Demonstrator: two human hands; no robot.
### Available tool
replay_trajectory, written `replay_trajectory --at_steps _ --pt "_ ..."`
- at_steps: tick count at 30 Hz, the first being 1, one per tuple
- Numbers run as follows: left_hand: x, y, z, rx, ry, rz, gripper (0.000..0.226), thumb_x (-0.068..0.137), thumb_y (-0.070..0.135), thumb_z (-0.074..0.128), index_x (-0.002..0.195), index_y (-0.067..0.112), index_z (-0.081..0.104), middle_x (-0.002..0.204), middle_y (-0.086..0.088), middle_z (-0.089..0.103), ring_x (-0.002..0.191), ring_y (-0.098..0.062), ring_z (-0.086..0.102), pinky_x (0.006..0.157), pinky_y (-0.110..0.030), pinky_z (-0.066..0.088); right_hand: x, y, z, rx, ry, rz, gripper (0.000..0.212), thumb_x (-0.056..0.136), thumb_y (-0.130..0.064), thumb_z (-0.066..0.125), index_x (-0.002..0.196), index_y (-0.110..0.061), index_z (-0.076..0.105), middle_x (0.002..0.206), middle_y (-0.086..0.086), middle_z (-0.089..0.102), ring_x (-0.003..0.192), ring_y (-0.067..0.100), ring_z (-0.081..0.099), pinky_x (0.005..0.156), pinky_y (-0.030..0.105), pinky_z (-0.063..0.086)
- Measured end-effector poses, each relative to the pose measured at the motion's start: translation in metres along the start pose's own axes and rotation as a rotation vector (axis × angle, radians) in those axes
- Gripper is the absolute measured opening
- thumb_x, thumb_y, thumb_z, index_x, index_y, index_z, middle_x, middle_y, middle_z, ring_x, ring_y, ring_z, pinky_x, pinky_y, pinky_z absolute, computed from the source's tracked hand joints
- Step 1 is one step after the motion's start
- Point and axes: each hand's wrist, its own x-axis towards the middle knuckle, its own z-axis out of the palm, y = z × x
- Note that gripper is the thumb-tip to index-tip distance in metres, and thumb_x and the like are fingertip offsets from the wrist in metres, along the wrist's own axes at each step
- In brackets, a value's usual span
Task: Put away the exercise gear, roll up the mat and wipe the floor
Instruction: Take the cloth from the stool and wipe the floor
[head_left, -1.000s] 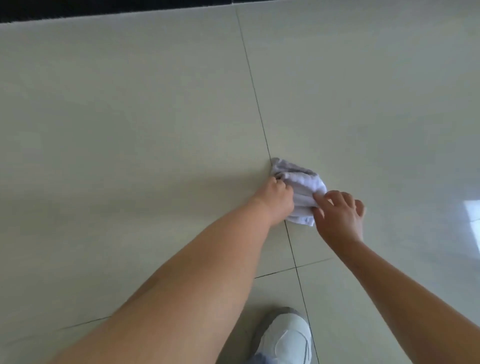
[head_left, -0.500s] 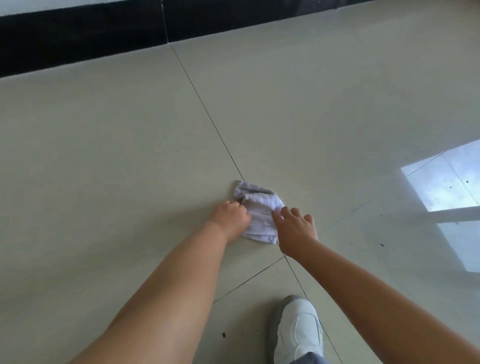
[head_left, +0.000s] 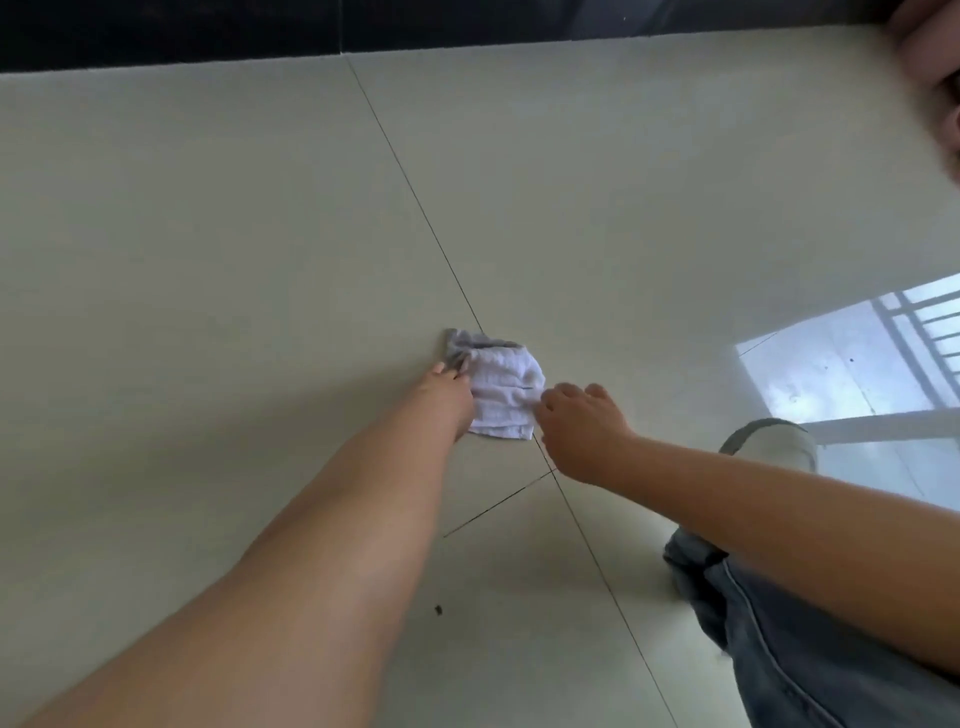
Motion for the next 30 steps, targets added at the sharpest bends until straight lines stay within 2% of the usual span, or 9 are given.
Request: replay_trajectory --at_steps 9,11,13,17,20,23,25,27,30 --pt "0.007 0.004 0.006 -0.080 0.195 -0.044 0.029 0.088 0.008 0.057 0.115 0.004 0.065 0.122 -0.014 0.062 0.116 -0.028 0.058 0.104 -0.033 0.038 0.057 0.021 0.025 0.153 0.118 -0.101 0.035 0.094 -0.021 0.049 0.128 -0.013 0.049 0.130 0.007 0.045 0.121 0.025 0.043 0.101 0.031 0.035" --pt "0.019 0.001 0.000 0.010 0.427 -0.040 0.027 0.042 0.017 0.089 0.063 0.006 0.076 0.068 -0.010 0.072 0.066 -0.021 0.072 0.071 -0.022 0.055 0.062 0.029 0.030 0.122 0.159 -0.149 0.033 0.094 -0.018 0.049 0.126 -0.014 0.051 0.130 0.006 0.045 0.120 0.025 0.043 0.101 0.030 0.032" --pt "0.038 -0.001 -0.001 -0.032 0.552 -0.059 0.035 0.009 0.016 0.088 0.033 0.010 0.064 0.038 -0.003 0.059 0.036 -0.017 0.061 0.048 -0.017 0.052 0.071 0.046 0.031 0.121 0.163 -0.166 0.032 0.093 -0.016 0.049 0.125 -0.014 0.053 0.130 0.005 0.046 0.120 0.025 0.043 0.101 0.031 0.031" --pt "0.069 0.006 -0.029 -0.009 0.553 -0.076 0.008 0.038 0.011 0.067 0.035 0.006 0.063 0.040 -0.007 0.058 0.036 -0.020 0.060 0.047 -0.020 0.054 0.094 0.091 0.032 0.130 0.260 -0.075 0.028 0.073 -0.011 0.073 0.101 -0.012 0.066 0.104 0.005 0.061 0.097 0.027 0.057 0.084 0.033 0.044" --pt "0.104 0.008 -0.045 -0.123 0.544 -0.072 0.035 0.056 0.005 0.036 0.041 0.005 0.067 0.047 -0.007 0.063 0.045 -0.022 0.066 0.053 -0.023 0.057 0.108 0.124 0.046 0.193 0.328 -0.030 0.039 0.035 -0.006 0.089 0.067 -0.013 0.070 0.070 0.004 0.065 0.059 0.027 0.063 0.056 0.029 0.050" --pt "0.124 0.014 -0.080 -0.135 0.543 -0.112 0.031 0.072 -0.004 0.047 0.085 -0.006 0.075 0.096 -0.022 0.071 0.094 -0.029 0.071 0.088 -0.029 0.055 0.126 0.155 0.038 0.324 0.311 0.055 0.032 0.066 -0.006 0.076 0.097 -0.013 0.070 0.102 0.008 0.065 0.091 0.033 0.062 0.079 0.038 0.043" --pt "0.144 0.009 -0.095 -0.160 0.438 -0.213 0.041 0.093 -0.002 0.035 0.130 -0.009 0.050 0.141 -0.025 0.043 0.135 -0.031 0.041 0.116 -0.032 0.026 0.152 0.171 0.027 0.352 0.331 0.103 0.038 0.086 -0.011 0.057 0.122 -0.018 0.058 0.128 0.004 0.052 0.117 0.029 0.046 0.093 0.036 0.031" --pt "0.159 -0.003 -0.105 -0.245 0.422 -0.335 0.044 0.087 0.001 0.032 0.118 -0.012 0.061 0.129 -0.028 0.056 0.123 -0.031 0.055 0.108 -0.030 0.038 0.183 0.180 0.008 0.360 0.343 0.106 0.040 0.088 -0.012 0.052 0.127 -0.019 0.053 0.135 0.001 0.044 0.123 0.026 0.037 0.096 0.034 0.027" --pt "0.171 -0.033 -0.115 -0.369 0.435 -0.522 0.046 0.069 0.004 0.033 0.082 -0.011 0.075 0.089 -0.023 0.074 0.083 -0.030 0.074 0.069 -0.029 0.058 0.233 0.182 -0.027 0.355 0.355 0.035 0.039 0.087 -0.012 0.052 0.125 -0.018 0.053 0.137 0.002 0.041 0.126 0.026 0.033 0.097 0.036 0.028"
